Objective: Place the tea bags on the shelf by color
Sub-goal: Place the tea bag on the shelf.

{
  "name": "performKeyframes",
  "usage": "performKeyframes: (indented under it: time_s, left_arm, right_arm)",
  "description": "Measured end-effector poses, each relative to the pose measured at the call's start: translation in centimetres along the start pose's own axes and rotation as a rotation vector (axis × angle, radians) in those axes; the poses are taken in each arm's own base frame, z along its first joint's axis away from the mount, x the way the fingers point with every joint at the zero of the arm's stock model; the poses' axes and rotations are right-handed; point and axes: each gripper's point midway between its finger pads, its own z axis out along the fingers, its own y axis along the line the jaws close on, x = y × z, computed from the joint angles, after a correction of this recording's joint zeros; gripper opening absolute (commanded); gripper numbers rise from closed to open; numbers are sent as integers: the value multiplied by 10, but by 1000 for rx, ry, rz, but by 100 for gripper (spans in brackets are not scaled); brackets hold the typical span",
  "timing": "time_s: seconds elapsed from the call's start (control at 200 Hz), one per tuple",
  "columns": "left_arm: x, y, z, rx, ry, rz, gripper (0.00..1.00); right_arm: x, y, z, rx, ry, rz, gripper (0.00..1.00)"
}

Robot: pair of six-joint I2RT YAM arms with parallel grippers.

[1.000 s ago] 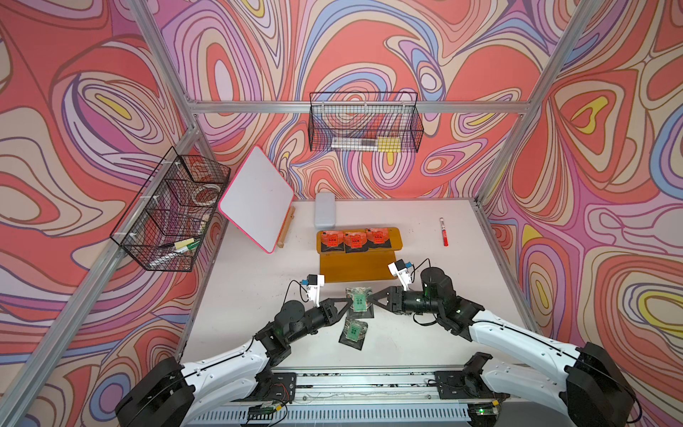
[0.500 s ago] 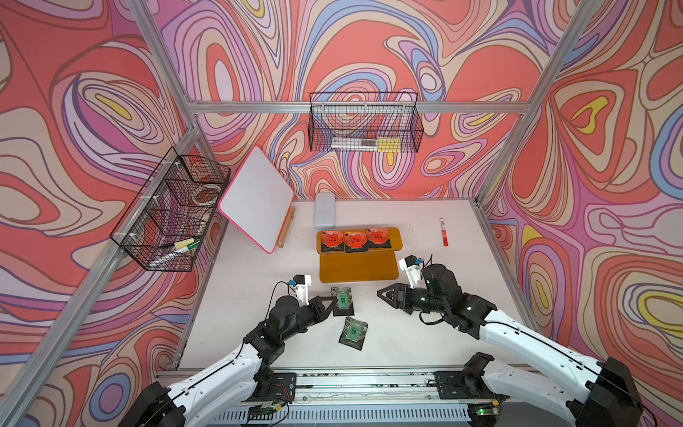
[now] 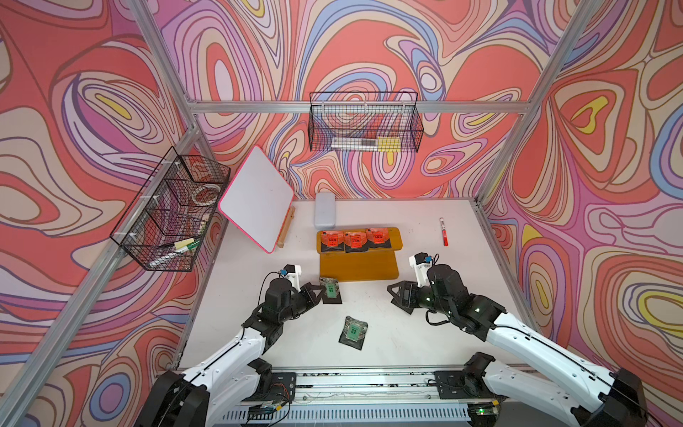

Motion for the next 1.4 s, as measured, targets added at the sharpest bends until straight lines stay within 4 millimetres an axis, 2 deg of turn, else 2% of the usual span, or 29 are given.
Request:
performKeyframes:
  time_s: [0.3,0.516,0.786,1.002,1.202,1.402]
  left_arm:
    - [-26,5,24,-3,23,-35,0]
    - [-39,16,42,-2,61,-61,0]
    - [-53,30,57,-6,92,-90,0]
    - [-67,23,68,2,94,-50,0]
    - [-72,27,70,-31,110,-27,0]
    - [-67,41,76,-65,137,-33,0]
  right_arm:
    - [-2,-7,-4,29,-29,-12,50]
    - [6,-16,-3,48,-22,0,50]
    - [4,-15,-5,47,-36,2,50]
    - [4,-15,-6,46,-39,2,50]
    - [4,-15,-6,45,-41,9,49]
    - [3,-14,-8,41,-45,12,49]
